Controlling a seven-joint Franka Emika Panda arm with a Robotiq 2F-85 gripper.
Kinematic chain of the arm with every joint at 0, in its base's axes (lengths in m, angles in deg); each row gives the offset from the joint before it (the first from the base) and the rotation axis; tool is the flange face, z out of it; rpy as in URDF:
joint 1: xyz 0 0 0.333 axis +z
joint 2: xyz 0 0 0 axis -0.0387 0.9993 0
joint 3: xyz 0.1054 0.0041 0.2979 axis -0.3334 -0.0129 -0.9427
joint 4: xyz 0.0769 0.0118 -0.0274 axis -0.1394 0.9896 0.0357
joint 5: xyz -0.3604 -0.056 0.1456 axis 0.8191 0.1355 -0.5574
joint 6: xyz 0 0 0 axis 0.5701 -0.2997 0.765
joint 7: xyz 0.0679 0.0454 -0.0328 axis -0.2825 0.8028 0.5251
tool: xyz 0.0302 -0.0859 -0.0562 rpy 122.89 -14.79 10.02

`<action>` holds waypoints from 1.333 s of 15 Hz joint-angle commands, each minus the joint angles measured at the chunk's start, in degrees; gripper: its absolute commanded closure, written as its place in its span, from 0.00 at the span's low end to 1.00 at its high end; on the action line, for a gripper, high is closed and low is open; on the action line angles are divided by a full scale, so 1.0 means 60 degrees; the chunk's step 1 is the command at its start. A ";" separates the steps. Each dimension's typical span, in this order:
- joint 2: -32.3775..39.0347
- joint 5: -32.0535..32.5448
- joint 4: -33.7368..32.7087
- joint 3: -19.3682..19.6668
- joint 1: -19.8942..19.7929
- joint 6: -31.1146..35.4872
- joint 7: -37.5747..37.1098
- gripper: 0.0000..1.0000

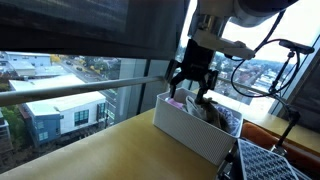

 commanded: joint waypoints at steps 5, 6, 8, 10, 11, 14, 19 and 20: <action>0.0063 -0.0221 0.0588 0.0269 0.0443 0.0545 0.0043 0.00; 0.0062 -0.0222 0.0601 0.0271 0.0443 0.0550 0.0043 0.00; 0.0047 -0.0224 0.0600 0.0272 0.0441 0.0550 0.0042 0.00; 0.0043 -0.0227 0.0600 0.0272 0.0440 0.0550 0.0042 0.00; 0.0042 -0.0227 0.0600 0.0272 0.0440 0.0550 0.0042 0.00; 0.0042 -0.0228 0.0600 0.0272 0.0440 0.0550 0.0042 0.00; 0.0042 -0.0228 0.0600 0.0272 0.0440 0.0551 0.0042 0.00; 0.0042 -0.0228 0.0600 0.0272 0.0440 0.0551 0.0042 0.00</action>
